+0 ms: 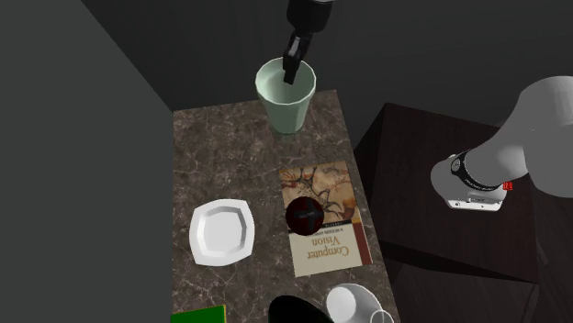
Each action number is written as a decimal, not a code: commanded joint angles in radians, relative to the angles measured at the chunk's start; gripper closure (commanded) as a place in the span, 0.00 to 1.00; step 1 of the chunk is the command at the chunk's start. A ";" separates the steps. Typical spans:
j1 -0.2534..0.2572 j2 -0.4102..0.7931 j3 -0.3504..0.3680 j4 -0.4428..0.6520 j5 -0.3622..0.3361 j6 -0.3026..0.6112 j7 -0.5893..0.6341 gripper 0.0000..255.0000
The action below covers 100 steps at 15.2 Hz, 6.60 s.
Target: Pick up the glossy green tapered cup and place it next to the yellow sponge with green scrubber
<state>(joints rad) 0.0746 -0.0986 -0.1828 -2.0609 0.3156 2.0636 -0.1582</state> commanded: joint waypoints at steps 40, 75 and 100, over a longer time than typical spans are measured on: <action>0.390 0.361 0.390 0.389 -0.221 0.154 0.856 1.00; 0.402 0.563 0.383 0.188 -0.228 0.553 0.818 1.00; 0.379 0.463 0.394 0.148 -0.208 0.492 0.803 0.00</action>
<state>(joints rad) 0.4535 0.3646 0.2108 -1.9120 0.1077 2.5557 0.6453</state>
